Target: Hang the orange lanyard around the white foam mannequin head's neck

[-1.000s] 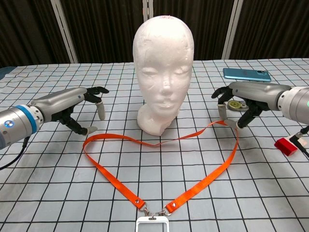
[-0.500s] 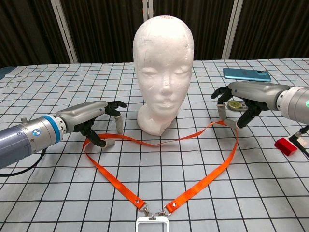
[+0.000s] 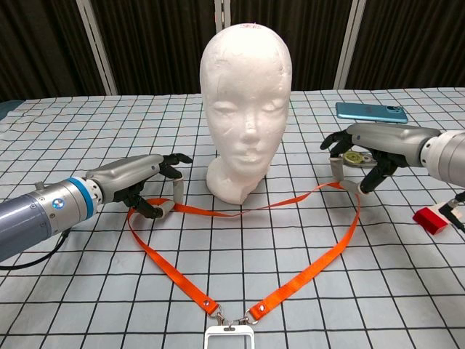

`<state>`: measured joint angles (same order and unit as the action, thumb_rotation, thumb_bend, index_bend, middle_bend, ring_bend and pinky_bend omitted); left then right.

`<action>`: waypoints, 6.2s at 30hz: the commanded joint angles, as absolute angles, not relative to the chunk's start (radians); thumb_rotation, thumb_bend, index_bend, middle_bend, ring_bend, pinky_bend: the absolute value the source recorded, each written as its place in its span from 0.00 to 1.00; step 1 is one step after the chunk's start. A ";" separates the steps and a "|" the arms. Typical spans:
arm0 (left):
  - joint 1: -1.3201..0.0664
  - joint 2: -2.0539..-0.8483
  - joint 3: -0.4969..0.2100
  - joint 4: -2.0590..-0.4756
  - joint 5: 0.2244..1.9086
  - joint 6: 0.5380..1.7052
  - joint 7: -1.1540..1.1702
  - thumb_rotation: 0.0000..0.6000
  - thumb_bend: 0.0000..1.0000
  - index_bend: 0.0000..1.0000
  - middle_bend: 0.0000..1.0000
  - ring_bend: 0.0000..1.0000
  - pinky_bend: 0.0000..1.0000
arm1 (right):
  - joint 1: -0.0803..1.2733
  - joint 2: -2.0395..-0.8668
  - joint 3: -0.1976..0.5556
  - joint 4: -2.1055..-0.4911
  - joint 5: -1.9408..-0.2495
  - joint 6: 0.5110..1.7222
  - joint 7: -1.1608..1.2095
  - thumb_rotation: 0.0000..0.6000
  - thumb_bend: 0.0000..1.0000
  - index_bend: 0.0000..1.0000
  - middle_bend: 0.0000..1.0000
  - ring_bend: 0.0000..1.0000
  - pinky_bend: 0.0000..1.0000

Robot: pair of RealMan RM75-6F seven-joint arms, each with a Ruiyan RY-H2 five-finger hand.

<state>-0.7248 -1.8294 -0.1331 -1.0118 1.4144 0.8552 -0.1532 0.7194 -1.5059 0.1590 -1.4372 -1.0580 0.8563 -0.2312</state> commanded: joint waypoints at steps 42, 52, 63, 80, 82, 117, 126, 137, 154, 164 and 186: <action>-0.570 -1.478 -0.116 -1.520 1.558 1.290 -0.200 1.00 0.54 0.75 0.00 0.00 0.00 | 0.611 -1.212 0.053 -1.673 -1.662 1.248 -0.024 1.00 0.40 0.77 0.14 0.00 0.00; -0.614 -1.442 -0.237 -1.651 1.377 1.197 -0.169 1.00 0.54 0.75 0.00 0.00 0.00 | 0.623 -1.160 0.174 -1.800 -1.534 1.256 -0.023 1.00 0.40 0.77 0.15 0.00 0.00; -0.693 -1.430 -0.333 -1.706 1.172 1.092 -0.023 1.00 0.54 0.75 0.00 0.00 0.00 | 0.667 -1.181 0.278 -1.829 -1.303 1.179 -0.098 1.00 0.40 0.77 0.16 0.00 0.00; -0.795 -1.429 -0.442 -1.666 0.938 1.029 0.067 1.00 0.54 0.75 0.00 0.00 0.00 | 0.748 -1.188 0.430 -1.804 -1.015 1.103 -0.095 1.00 0.40 0.77 0.16 0.00 0.00; -0.801 -1.431 -0.444 -1.655 0.920 1.024 0.067 1.00 0.54 0.75 0.00 0.00 0.00 | 0.758 -1.191 0.441 -1.797 -0.985 1.094 -0.096 1.00 0.40 0.77 0.16 0.00 0.00; -0.908 -1.570 -0.465 -1.292 0.825 0.857 -0.084 1.00 0.00 0.00 0.00 0.00 0.00 | 0.968 -1.402 0.431 -1.346 -0.720 0.981 -0.265 1.00 0.00 0.05 0.00 0.00 0.00; -0.854 -1.510 -0.442 -1.340 0.918 0.897 -0.132 1.00 0.00 0.00 0.00 0.00 0.00 | 0.930 -1.355 0.418 -1.404 -0.765 1.040 -0.286 1.00 0.00 0.01 0.00 0.00 0.00; -0.692 -1.334 -0.288 -1.526 1.071 1.071 0.018 1.00 0.00 0.00 0.00 0.00 0.00 | 0.741 -1.147 0.315 -1.625 -0.931 1.092 -0.208 1.00 0.59 0.10 0.00 0.00 0.00; -0.350 -1.117 -0.047 -1.863 1.185 1.438 0.255 1.00 0.00 0.00 0.00 0.00 0.00 | 0.516 -1.094 -0.009 -1.682 -1.431 1.084 -0.010 1.00 0.96 0.17 0.08 0.00 0.04; -0.321 -1.097 -0.048 -1.885 1.191 1.441 0.301 1.00 0.00 0.00 0.00 0.00 0.00 | 0.588 -1.267 -0.024 -1.617 -1.559 0.989 -0.042 1.00 1.00 0.17 0.10 0.00 0.09; -0.310 -1.114 -0.081 -1.840 1.215 1.393 0.272 1.00 0.00 0.00 0.00 0.00 0.00 | 0.690 -1.527 0.039 -1.485 -1.404 0.826 -0.241 1.00 1.00 0.09 0.12 0.09 0.15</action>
<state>-0.3099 -1.1137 -0.0813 -1.8402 1.2144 1.3935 0.2718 0.6895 -1.5268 0.0394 -1.4855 -1.4039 0.8260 -0.2409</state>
